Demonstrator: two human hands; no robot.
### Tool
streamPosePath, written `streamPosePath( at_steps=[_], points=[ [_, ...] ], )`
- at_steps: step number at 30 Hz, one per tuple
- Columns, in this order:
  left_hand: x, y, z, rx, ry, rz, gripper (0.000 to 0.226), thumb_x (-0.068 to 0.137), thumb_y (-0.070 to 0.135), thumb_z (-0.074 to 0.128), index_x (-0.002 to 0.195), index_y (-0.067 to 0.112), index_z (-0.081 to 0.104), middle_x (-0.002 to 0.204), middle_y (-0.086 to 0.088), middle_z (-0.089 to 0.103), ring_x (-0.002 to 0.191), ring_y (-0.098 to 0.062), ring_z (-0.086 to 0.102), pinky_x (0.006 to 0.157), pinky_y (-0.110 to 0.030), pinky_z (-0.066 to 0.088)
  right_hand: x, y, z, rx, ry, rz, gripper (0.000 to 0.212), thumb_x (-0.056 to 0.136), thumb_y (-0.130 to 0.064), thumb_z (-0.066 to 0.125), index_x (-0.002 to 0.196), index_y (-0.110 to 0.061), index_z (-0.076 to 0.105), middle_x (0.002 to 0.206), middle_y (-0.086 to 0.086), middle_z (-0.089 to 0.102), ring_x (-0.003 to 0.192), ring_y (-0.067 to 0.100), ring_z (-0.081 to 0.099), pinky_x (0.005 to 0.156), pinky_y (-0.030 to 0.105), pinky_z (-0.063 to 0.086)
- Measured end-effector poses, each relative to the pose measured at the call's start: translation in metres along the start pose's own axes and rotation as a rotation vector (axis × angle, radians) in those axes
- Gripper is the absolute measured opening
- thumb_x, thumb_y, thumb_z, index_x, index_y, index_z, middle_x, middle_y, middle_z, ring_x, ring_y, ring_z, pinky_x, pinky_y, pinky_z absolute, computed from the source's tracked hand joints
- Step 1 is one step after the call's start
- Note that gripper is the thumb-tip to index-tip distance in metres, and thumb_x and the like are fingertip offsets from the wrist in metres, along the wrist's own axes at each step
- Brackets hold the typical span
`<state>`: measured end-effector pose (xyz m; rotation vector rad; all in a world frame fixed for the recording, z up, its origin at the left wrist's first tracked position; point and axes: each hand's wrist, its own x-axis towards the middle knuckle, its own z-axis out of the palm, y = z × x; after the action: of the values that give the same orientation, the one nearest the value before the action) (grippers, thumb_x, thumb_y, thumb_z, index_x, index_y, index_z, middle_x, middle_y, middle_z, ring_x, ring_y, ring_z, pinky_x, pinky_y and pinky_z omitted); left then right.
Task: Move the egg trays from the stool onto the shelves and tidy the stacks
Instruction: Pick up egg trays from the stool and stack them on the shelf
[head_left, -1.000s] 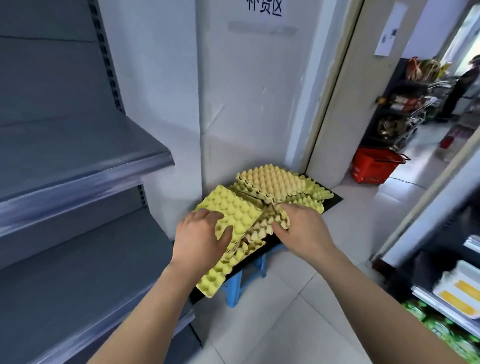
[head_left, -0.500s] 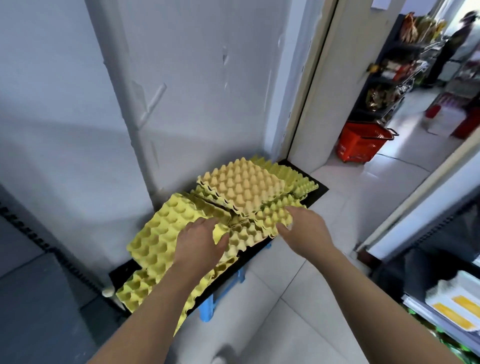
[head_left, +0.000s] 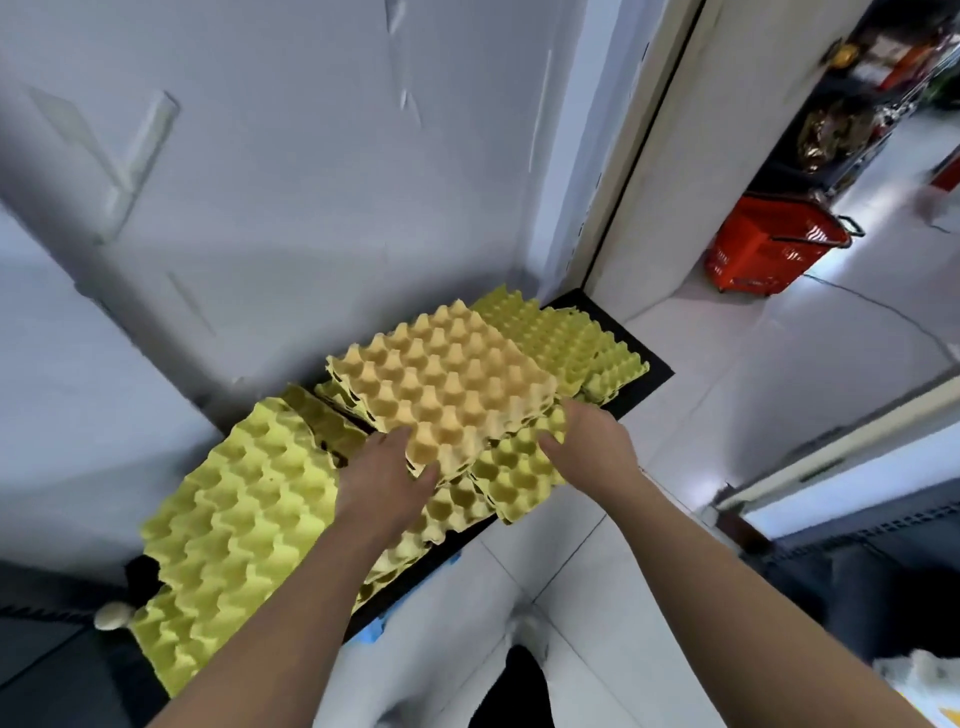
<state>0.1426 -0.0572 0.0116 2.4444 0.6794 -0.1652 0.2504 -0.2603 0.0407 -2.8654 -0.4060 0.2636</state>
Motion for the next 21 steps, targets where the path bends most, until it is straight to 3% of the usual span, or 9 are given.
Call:
streamPosePath(
  at_steps=[6, 10, 16, 21],
  points=[
    [0.040, 0.021, 0.047, -0.041, -0.016, -0.269, 0.076, 0.086, 0.052, 0.060, 0.147, 0.024, 0.026, 0.149, -0.009, 0.023, 0.133, -0.031, 0.035, 0.103, -0.043, 0.040, 0.093, 0.044, 0.028, 0.190, -0.230, -0.037, 0.068, 0.086, -0.050, 0.057, 0.140, -0.014, 0.037, 0.136, 0.011, 0.046, 0.125, 0.028, 0.043, 0.098, 0.043, 0.043],
    [0.060, 0.025, 0.068, -0.111, -0.010, -0.436, 0.088, 0.080, 0.053, 0.068, 0.148, 0.026, 0.020, 0.150, -0.012, 0.017, 0.133, -0.036, 0.033, 0.103, -0.047, 0.041, 0.137, 0.057, 0.048, 0.243, -0.324, -0.094, 0.083, 0.080, -0.054, 0.063, 0.145, -0.017, 0.027, 0.142, 0.011, 0.038, 0.131, 0.029, 0.036, 0.099, 0.043, 0.041],
    [0.076, 0.021, 0.081, -0.232, -0.028, -0.600, 0.114, 0.076, 0.046, 0.076, 0.152, 0.020, -0.005, 0.148, -0.021, 0.026, 0.124, -0.039, 0.047, 0.095, -0.044, 0.043, 0.185, 0.065, 0.072, 0.277, -0.501, -0.035, 0.111, 0.071, -0.049, 0.077, 0.151, -0.024, 0.003, 0.157, 0.012, 0.010, 0.138, 0.031, 0.027, 0.106, 0.043, 0.034],
    [0.080, 0.009, 0.090, -0.372, -0.018, -0.608, 0.124, 0.061, 0.055, 0.082, 0.150, 0.024, 0.001, 0.140, -0.016, 0.043, 0.121, -0.035, 0.051, 0.095, -0.050, 0.048, 0.202, 0.069, 0.081, 0.471, -0.639, 0.060, 0.118, 0.067, -0.036, 0.084, 0.152, -0.024, 0.003, 0.154, 0.006, 0.026, 0.135, 0.027, 0.035, 0.100, 0.035, 0.037]
  ],
)
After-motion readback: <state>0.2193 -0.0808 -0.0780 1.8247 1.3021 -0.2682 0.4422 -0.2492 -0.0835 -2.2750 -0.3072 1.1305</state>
